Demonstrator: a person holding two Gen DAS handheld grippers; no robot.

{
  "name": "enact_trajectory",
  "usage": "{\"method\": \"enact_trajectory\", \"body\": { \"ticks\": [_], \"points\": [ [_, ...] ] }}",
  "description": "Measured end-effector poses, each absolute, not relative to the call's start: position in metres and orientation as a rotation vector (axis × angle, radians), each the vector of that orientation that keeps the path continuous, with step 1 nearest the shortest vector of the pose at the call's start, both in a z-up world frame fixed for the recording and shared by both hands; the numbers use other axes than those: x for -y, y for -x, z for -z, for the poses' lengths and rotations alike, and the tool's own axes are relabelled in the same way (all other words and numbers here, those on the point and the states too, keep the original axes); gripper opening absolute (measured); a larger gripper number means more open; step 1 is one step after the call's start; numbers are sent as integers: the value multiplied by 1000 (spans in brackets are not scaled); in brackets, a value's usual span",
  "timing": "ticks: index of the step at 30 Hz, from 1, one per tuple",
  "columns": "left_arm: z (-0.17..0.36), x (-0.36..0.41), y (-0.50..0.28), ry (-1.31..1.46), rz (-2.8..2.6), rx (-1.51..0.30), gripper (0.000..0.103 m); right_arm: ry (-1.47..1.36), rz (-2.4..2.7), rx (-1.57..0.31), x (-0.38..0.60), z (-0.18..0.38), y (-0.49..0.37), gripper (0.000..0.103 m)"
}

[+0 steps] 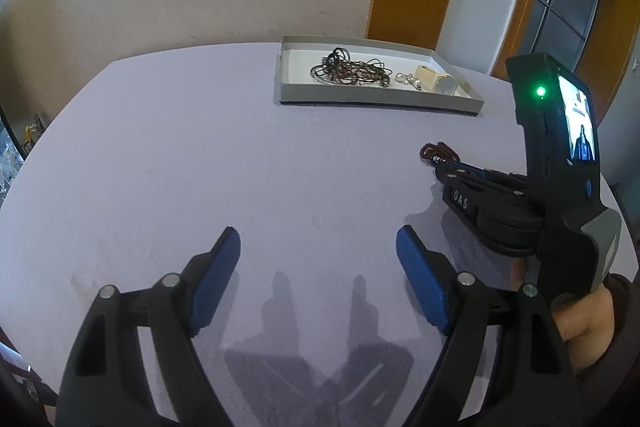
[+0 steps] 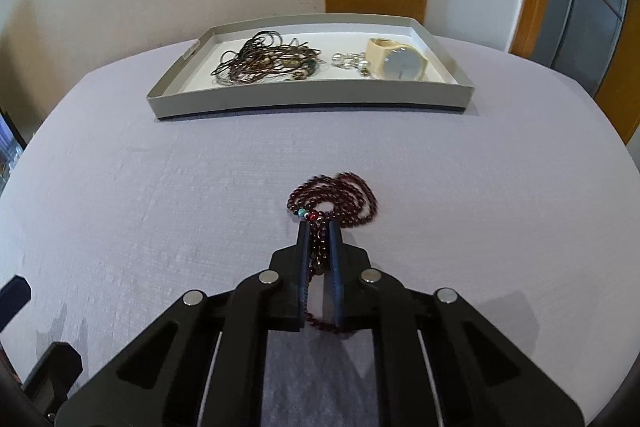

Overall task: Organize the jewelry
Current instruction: 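Lift the red necklace with the right gripper while the left grasps the pearl bracelet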

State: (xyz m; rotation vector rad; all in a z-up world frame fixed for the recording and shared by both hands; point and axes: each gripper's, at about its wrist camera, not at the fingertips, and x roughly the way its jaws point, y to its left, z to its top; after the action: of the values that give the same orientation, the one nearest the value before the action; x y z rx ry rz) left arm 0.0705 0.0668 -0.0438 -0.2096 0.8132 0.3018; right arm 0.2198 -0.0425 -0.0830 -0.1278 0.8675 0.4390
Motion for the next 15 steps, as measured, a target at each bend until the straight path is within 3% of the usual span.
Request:
{"method": "enact_trajectory", "body": {
  "ticks": [15],
  "points": [
    [61, -4, -90, 186, -195, -859, 80, 59, -398, -799, 122, 59, -227, 9]
  ]
}}
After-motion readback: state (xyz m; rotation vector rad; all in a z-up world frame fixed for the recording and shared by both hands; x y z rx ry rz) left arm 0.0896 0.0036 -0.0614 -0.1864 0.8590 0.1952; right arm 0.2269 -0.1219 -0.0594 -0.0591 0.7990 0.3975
